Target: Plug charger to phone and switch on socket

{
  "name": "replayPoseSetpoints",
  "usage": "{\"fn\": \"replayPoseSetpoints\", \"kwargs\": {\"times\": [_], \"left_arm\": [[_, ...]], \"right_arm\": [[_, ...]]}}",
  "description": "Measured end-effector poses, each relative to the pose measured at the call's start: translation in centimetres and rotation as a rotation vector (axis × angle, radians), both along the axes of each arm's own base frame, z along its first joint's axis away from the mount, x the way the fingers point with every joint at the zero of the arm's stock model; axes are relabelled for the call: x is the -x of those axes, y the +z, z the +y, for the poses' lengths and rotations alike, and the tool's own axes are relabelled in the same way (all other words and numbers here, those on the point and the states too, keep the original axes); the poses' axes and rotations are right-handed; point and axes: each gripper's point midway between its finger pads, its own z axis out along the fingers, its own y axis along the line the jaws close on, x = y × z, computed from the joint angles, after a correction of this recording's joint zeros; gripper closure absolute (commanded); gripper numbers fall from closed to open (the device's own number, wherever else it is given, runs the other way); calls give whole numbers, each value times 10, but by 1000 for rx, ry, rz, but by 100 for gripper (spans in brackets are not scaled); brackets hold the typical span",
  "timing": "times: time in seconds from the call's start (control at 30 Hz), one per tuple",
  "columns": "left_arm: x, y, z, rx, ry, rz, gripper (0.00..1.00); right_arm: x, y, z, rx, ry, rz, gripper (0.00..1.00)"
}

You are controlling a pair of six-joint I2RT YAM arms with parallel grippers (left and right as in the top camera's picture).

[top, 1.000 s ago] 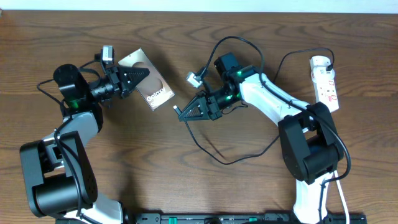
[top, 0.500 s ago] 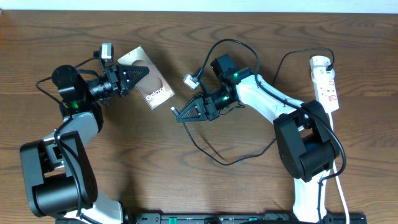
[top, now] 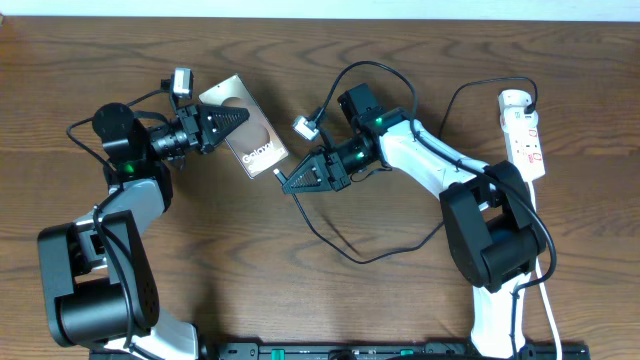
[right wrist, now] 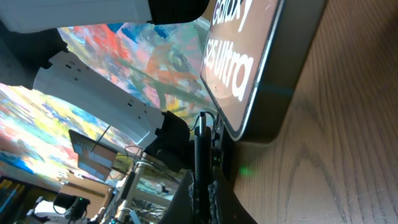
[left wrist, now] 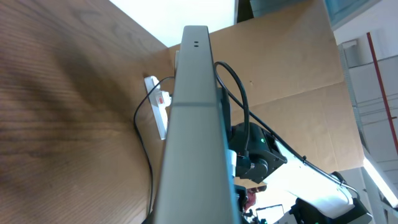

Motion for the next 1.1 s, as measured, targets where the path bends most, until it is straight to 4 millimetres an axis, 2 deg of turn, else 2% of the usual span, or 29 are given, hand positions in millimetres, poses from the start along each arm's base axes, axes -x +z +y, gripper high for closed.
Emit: {"fn": "replayPoseSetpoints", "kwargs": {"times": [1.1], "left_arm": [[4, 3, -1, 3, -23, -2, 93]], "right_arm": [[-2, 0, 3, -2, 2, -13, 99]]}}
